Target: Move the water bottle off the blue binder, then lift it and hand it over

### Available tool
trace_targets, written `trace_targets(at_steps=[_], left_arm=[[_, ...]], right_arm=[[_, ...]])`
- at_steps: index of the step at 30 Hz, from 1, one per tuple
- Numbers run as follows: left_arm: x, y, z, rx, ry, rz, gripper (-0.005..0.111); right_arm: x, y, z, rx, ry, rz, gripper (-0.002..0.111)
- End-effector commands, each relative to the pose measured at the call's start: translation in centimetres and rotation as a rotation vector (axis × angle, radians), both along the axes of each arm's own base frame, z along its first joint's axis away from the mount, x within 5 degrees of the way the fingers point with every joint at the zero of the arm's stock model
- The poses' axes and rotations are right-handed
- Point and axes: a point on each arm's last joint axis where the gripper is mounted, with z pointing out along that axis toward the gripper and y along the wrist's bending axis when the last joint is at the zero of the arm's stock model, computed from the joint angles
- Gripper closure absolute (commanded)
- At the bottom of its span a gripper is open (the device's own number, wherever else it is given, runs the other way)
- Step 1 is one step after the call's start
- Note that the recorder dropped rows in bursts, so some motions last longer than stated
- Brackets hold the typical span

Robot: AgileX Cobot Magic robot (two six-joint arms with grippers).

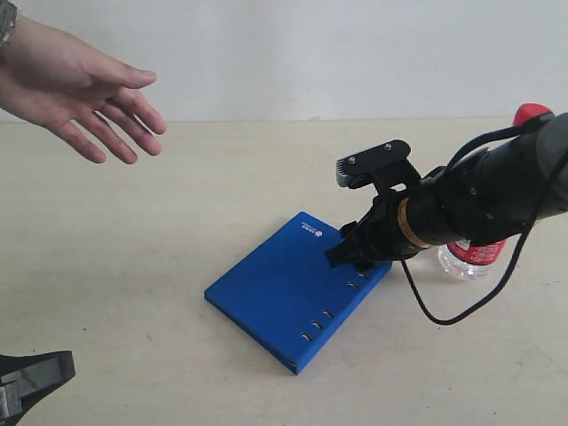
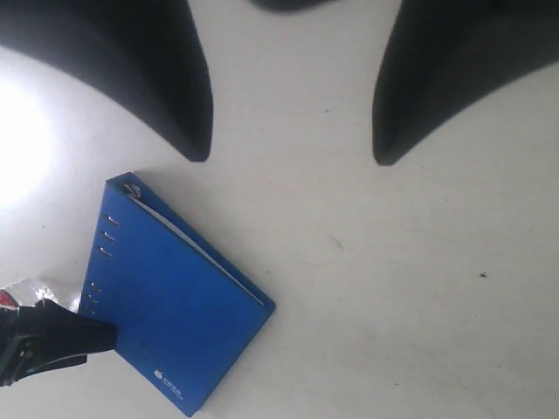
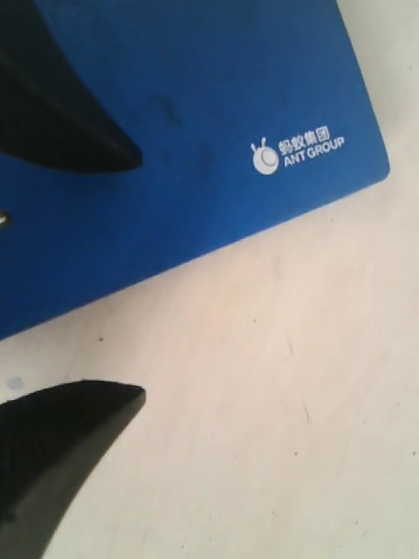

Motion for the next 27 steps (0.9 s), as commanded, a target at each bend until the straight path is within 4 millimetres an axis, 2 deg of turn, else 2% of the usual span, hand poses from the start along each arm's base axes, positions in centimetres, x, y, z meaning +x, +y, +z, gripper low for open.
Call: trace_targets(at_steps=[1, 12, 16, 21, 27], left_arm=[[0.0, -0.1, 0.1, -0.007, -0.004, -0.012, 0.054], [0.0, -0.1, 0.1, -0.007, -0.004, -0.012, 0.054], [0.0, -0.1, 0.1, -0.007, -0.004, -0.012, 0.054], [0.0, -0.1, 0.1, -0.002, -0.007, -0.016, 0.054], [0.0, -0.1, 0.1, 0.004, -0.012, -0.021, 0.054]], right_arm=[[0.5, -0.5, 0.4, -0.041, -0.044, -0.034, 0.049], [0.5, -0.6, 0.6, -0.061, -0.06, -0.022, 0.049], [0.7, -0.3, 0.8, -0.08, -0.077, 0.036, 0.049], [1.9, 0.2, 2.0, -0.065, -0.124, 0.037, 0.049], [2.1, 0.6, 0.5, -0.006, -0.057, -0.007, 0.049]])
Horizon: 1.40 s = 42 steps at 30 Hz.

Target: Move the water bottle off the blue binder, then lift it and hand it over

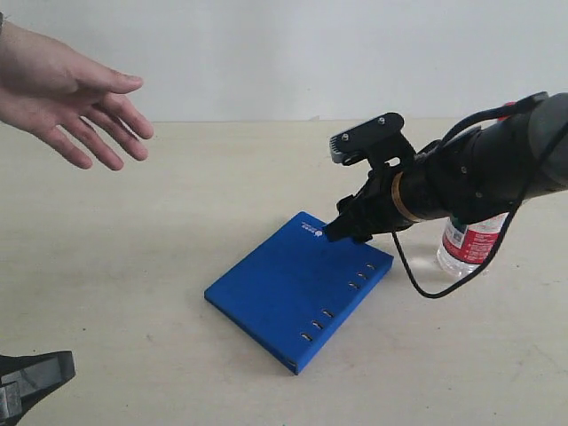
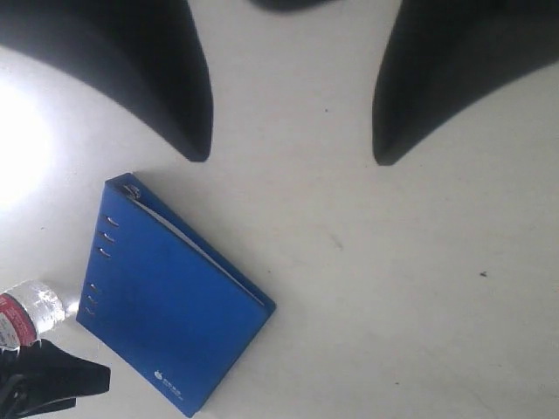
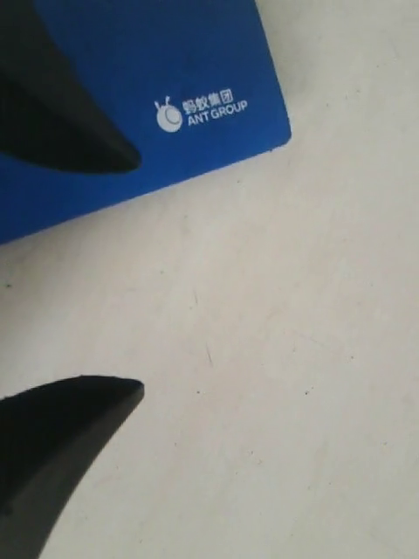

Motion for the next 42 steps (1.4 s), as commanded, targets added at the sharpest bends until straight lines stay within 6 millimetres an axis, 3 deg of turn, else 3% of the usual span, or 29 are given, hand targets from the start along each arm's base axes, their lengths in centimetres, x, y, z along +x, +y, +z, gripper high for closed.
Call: trace_targets(at_steps=[1, 8, 15, 22, 32, 39, 42], left_arm=[[0.0, -0.1, 0.1, -0.001, -0.008, -0.016, 0.054], [0.0, -0.2, 0.1, -0.003, -0.008, -0.018, 0.054], [0.0, -0.2, 0.1, -0.003, -0.008, -0.018, 0.054], [0.0, -0.2, 0.1, -0.003, -0.008, -0.018, 0.054], [0.1, 0.0, 0.0, 0.014, -0.009, -0.011, 0.054], [0.1, 0.0, 0.0, 0.044, -0.023, -0.034, 0.054], [0.2, 0.1, -0.4, 0.061, -0.001, -0.034, 0.054]], right_arm=[[-0.2, 0.5, -1.3, 0.062, 0.075, -0.002, 0.049], [-1.1, 1.8, -2.1, 0.177, 0.194, 0.088, 0.049], [-4.0, 4.4, -1.3, 0.417, 0.41, 0.384, 0.049], [-3.2, 3.8, -1.6, 0.348, 0.349, 0.308, 0.049], [-3.3, 3.9, -1.6, 0.406, 0.406, 0.23, 0.049], [-5.4, 5.2, -0.6, 0.569, 0.575, 0.415, 0.049], [-5.5, 5.3, -0.5, 0.584, 0.594, 0.416, 0.049]])
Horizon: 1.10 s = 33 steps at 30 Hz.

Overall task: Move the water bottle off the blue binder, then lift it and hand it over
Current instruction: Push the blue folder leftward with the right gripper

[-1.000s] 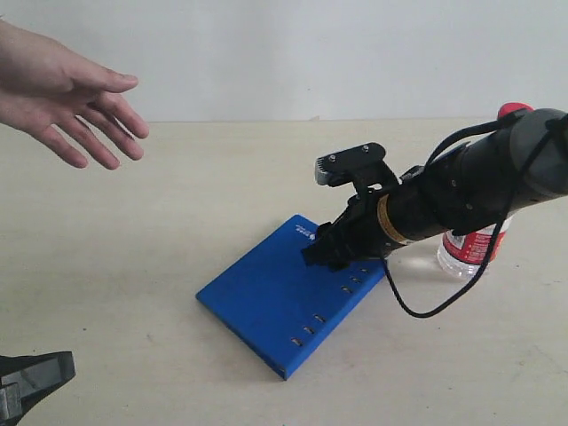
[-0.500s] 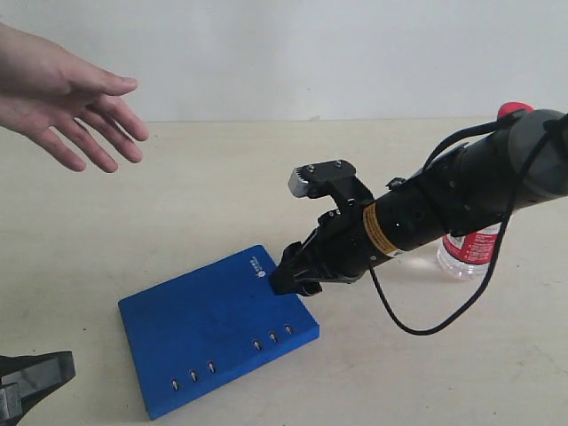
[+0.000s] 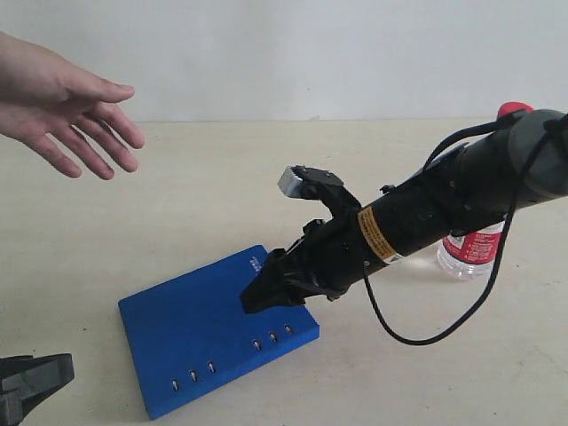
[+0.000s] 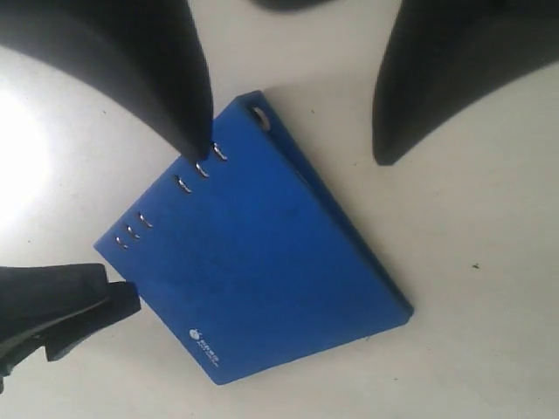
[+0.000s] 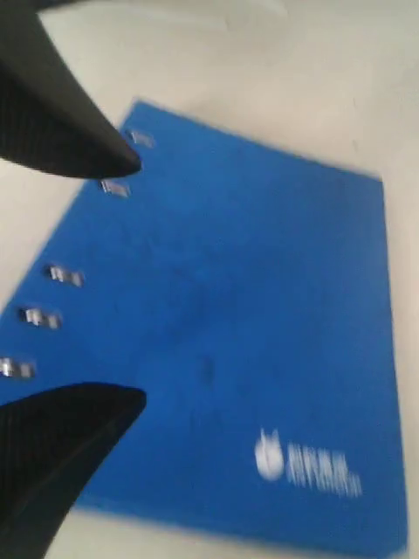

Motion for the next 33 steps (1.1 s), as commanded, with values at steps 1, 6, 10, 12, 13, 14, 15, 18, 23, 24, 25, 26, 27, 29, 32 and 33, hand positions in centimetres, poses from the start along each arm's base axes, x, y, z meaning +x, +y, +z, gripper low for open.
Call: trace_targets(at_steps=[1, 6, 10, 12, 13, 14, 15, 18, 23, 24, 25, 26, 27, 29, 32, 33], left_arm=[[0.2, 0.1, -0.4, 0.026, 0.029, 0.001, 0.054], [0.4, 0.3, -1.2, 0.048, 0.099, 0.019, 0.054], [1.0, 0.4, -1.3, 0.057, 0.13, 0.026, 0.054], [1.4, 0.5, -1.7, 0.058, 0.173, 0.03, 0.054], [1.7, 0.5, -1.9, 0.058, 0.201, 0.029, 0.054], [2.0, 0.4, -1.9, 0.054, 0.213, 0.025, 0.054], [2.5, 0.3, -2.0, 0.039, 0.234, 0.018, 0.054], [4.5, -0.1, -1.8, -0.009, 0.259, -0.012, 0.054], [6.5, -0.4, -2.0, -0.036, 0.285, -0.032, 0.054], [6.7, -0.5, -2.0, -0.047, 0.292, -0.039, 0.054], [6.9, -0.6, -2.1, -0.059, 0.295, -0.047, 0.054], [7.0, -0.7, -2.2, -0.07, 0.301, -0.057, 0.054], [7.2, -0.8, -2.2, -0.078, 0.307, -0.062, 0.054], [7.6, -0.8, -2.5, -0.079, 0.318, -0.062, 0.054], [8.6, -0.9, -2.6, -0.087, 0.322, -0.067, 0.054], [8.9, -0.9, -2.5, -0.095, 0.318, -0.072, 0.054]], right_arm=[[-0.2, 0.1, 0.2, 0.031, 0.038, 0.015, 0.049], [0.7, -0.4, -0.3, -0.047, -0.011, -0.081, 0.049], [2.6, -1.7, -1.1, -0.194, -0.094, -0.303, 0.049], [2.8, -1.9, -1.1, -0.211, -0.109, -0.324, 0.049], [2.7, -1.9, -1.1, -0.207, -0.104, -0.32, 0.049], [2.7, -1.8, -1.1, -0.202, -0.099, -0.315, 0.049], [2.6, -1.8, -1.1, -0.196, -0.094, -0.309, 0.049], [2.2, -1.5, -1.0, -0.165, -0.064, -0.273, 0.049], [2.2, -1.4, -1.0, -0.162, -0.062, -0.27, 0.049], [2.3, -1.5, -1.0, -0.17, -0.069, -0.279, 0.049], [2.4, -1.6, -1.0, -0.177, -0.076, -0.287, 0.049], [2.5, -1.6, -1.0, -0.182, -0.077, -0.297, 0.049], [2.5, -1.7, -1.1, -0.183, -0.077, -0.3, 0.049], [2.3, -1.5, -1.0, -0.17, -0.06, -0.293, 0.049], [1.7, -1.0, -1.8, -0.135, 0.014, -0.234, 0.049], [1.5, -0.9, -2.2, -0.128, 0.044, -0.224, 0.049]])
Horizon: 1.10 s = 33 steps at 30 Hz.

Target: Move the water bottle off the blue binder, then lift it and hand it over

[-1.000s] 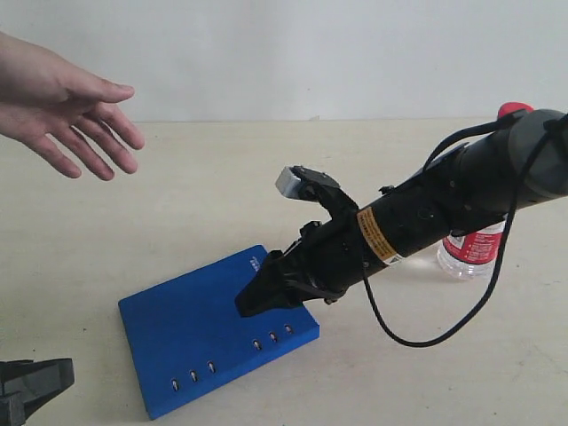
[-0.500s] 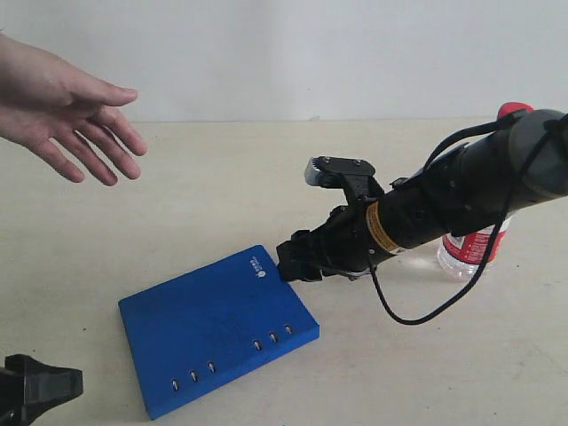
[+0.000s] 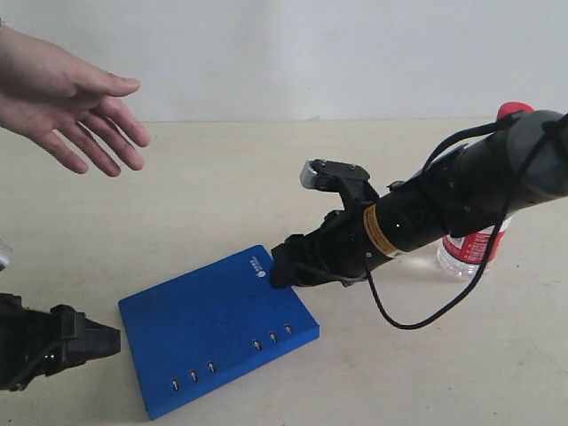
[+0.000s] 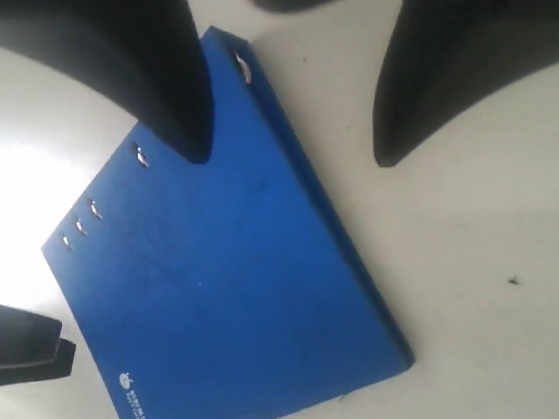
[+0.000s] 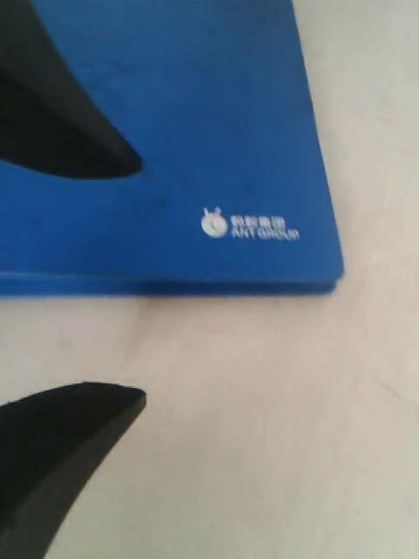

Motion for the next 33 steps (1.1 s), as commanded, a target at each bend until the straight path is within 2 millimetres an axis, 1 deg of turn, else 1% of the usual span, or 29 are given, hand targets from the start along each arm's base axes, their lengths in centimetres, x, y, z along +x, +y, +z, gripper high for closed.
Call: trace_targets(at_steps=[1, 3, 5, 11, 16, 18, 24, 27, 33], left_arm=[[1.1, -0.4, 0.1, -0.039, -0.004, -0.017, 0.054], [1.4, -0.5, 0.2, -0.049, -0.01, -0.022, 0.054], [1.5, -0.5, 0.3, -0.049, -0.014, -0.022, 0.054], [1.5, -0.4, 0.2, -0.037, -0.017, -0.023, 0.054], [1.5, -0.5, 0.1, -0.039, -0.011, -0.024, 0.054], [1.5, -0.5, 0.0, -0.039, -0.005, -0.024, 0.054], [1.5, -0.7, -0.2, -0.07, 0.009, -0.037, 0.054], [1.4, -1.0, -0.3, -0.104, 0.014, -0.057, 0.054], [1.3, -1.6, 0.1, -0.159, -0.034, -0.131, 0.054]], right_arm=[[-0.6, 0.4, -1.6, 0.043, 0.11, 0.038, 0.049], [-1.1, 0.7, -2.4, 0.067, 0.168, 0.066, 0.049], [-1.7, 1.0, -2.6, 0.111, 0.203, 0.136, 0.049], [-3.4, 1.8, -1.1, 0.276, 0.243, 0.359, 0.049], [-4.7, 2.2, 0.4, 0.438, 0.304, 0.503, 0.049], [-4.6, 2.4, 0.7, 0.479, 0.286, 0.502, 0.049], [-3.7, 2.9, 1.4, 0.571, 0.21, 0.427, 0.049], [-3.5, 3.0, 1.5, 0.589, 0.207, 0.403, 0.049], [-3.5, 3.0, 1.4, 0.579, 0.202, 0.394, 0.049]])
